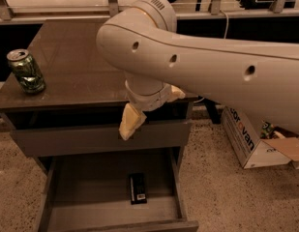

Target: Pick rxbar chocolate from middle drawer and place on counter

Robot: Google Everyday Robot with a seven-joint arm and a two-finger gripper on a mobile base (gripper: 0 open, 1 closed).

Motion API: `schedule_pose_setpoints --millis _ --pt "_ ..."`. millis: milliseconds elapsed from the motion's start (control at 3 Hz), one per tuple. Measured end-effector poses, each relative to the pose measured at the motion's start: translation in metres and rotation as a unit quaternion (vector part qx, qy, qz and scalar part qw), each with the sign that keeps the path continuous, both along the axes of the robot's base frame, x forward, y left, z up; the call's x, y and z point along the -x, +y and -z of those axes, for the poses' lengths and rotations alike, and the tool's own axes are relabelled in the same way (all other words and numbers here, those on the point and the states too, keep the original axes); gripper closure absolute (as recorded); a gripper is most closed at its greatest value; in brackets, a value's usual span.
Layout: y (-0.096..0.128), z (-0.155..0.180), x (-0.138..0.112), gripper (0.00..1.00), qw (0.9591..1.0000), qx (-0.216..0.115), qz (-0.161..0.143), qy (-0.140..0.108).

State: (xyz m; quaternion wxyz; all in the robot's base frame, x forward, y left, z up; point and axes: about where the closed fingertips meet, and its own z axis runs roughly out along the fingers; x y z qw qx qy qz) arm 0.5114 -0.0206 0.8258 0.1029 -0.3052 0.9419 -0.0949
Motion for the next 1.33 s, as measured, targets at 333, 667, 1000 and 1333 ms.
schedule_pose_setpoints --millis 333,667,1000,1333 --pt "0.000 0.000 0.000 0.00 0.9997 -0.007 0.024 -0.003" --pt "-0.003 0.009 -0.003 0.00 0.9965 -0.081 0.019 0.004" --pt "-0.027 0.065 0.003 0.00 0.9810 -0.180 0.058 0.043" --pt "0.006 0.103 -0.004 0.00 0.9440 -0.296 0.123 0.077"
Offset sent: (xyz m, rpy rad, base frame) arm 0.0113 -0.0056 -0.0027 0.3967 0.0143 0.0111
